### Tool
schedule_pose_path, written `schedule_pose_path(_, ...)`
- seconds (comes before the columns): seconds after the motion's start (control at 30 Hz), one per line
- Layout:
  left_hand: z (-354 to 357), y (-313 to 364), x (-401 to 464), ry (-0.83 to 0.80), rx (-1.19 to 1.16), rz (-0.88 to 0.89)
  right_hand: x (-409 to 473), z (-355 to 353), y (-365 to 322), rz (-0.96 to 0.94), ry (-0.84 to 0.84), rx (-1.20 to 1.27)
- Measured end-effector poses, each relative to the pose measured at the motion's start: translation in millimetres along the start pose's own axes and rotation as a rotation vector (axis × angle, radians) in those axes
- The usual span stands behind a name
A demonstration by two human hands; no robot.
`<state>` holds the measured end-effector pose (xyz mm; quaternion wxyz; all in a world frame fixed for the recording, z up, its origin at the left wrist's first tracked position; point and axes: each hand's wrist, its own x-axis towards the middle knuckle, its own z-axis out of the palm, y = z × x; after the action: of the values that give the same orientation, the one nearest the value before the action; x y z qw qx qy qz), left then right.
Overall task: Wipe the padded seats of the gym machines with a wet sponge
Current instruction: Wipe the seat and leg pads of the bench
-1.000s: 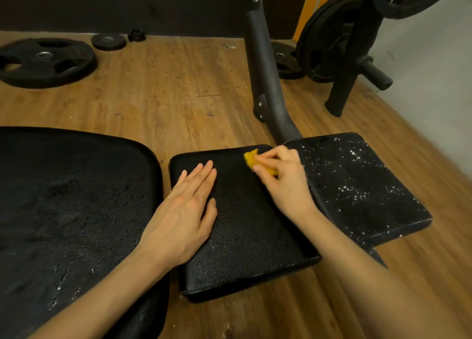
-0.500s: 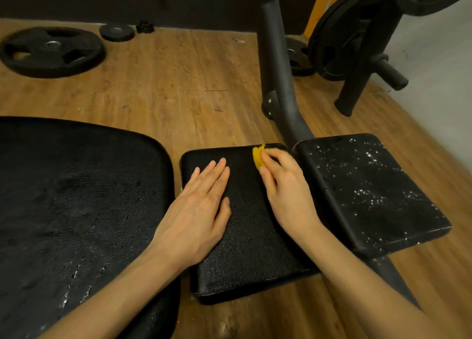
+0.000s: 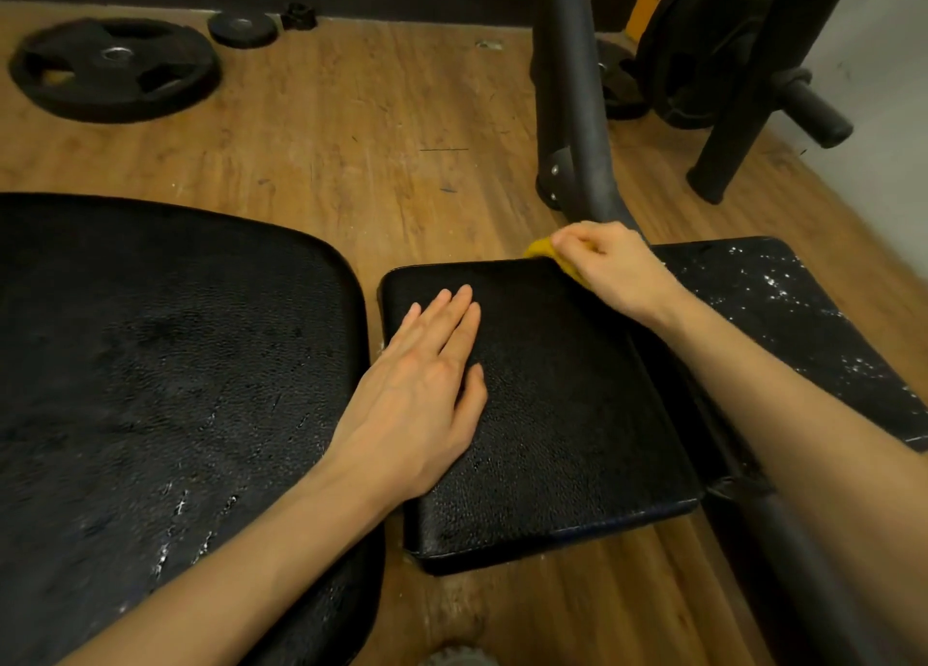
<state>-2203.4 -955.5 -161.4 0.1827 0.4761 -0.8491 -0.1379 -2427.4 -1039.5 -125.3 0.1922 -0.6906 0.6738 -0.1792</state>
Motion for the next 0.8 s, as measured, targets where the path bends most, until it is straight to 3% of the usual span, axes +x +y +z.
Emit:
schedule_pose_path(0.13, 1.0, 0.8, 1.5, -0.01, 0.002, 0.01, 17.6, 32.9, -33.9, -0.077, -0.039, -0.171)
schedule_pose_path(0.23, 0.3, 0.5, 1.5, -0.008, 0.002, 0.008, 23.8, 52.2, -60.8, -0.188, -0.121, -0.117)
schedule_pose_path(0.3, 0.3, -0.5, 1.6, -0.01, 0.004, 0.017, 24.0, 47.6, -39.4, -0.118, -0.018, -0.083)
schedule_pose_path(0.37, 0.8, -1.2, 1.5, -0.013, 0.006, 0.017, 16.9, 36.1, -7.0, 0.037, 0.194, -0.072)
schedule_pose_path(0.43, 0.9, -0.9, 1.3, -0.019, 0.003, 0.01, -0.8, 28.7, 5.9, 0.149, 0.314, 0.062)
schedule_pose_path(0.67, 0.2, -0.7, 1.7, -0.018, -0.005, 0.021, -135.1, 30.9, 1.0, 0.182, 0.368, 0.045)
schedule_pose_path(0.8, -0.6, 1.4, 1.6, -0.026, 0.008, 0.026, -97.0, 30.6, 0.6, 0.226, 0.361, -0.016)
